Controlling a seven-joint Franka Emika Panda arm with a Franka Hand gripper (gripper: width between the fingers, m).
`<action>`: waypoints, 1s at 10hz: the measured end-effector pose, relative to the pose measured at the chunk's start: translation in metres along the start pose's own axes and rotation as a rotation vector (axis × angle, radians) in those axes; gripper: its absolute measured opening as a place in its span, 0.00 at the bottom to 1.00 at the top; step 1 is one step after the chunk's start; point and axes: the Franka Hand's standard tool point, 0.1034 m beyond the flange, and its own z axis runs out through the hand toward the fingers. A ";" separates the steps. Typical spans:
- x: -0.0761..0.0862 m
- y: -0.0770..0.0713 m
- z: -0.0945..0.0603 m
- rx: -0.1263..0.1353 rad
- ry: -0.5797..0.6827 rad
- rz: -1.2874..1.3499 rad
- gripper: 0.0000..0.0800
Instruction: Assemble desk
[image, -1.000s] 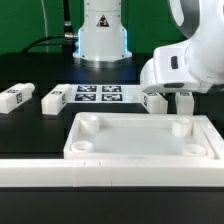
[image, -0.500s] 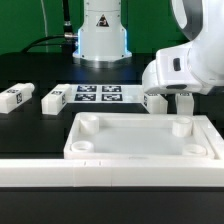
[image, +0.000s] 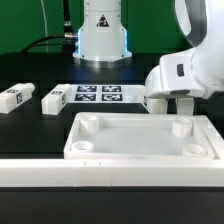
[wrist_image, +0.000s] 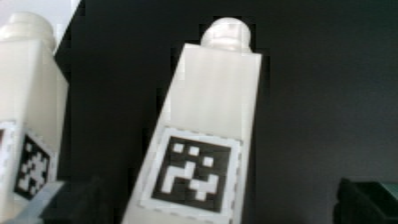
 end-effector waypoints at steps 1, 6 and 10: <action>0.001 0.001 0.001 0.000 -0.002 -0.001 0.81; 0.002 0.005 0.006 0.002 -0.003 0.003 0.52; 0.003 0.006 0.003 0.006 0.003 0.006 0.36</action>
Offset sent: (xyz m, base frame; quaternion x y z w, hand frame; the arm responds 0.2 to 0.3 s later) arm -0.0080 -0.0093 -0.0126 -0.0121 0.0042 0.0067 0.9999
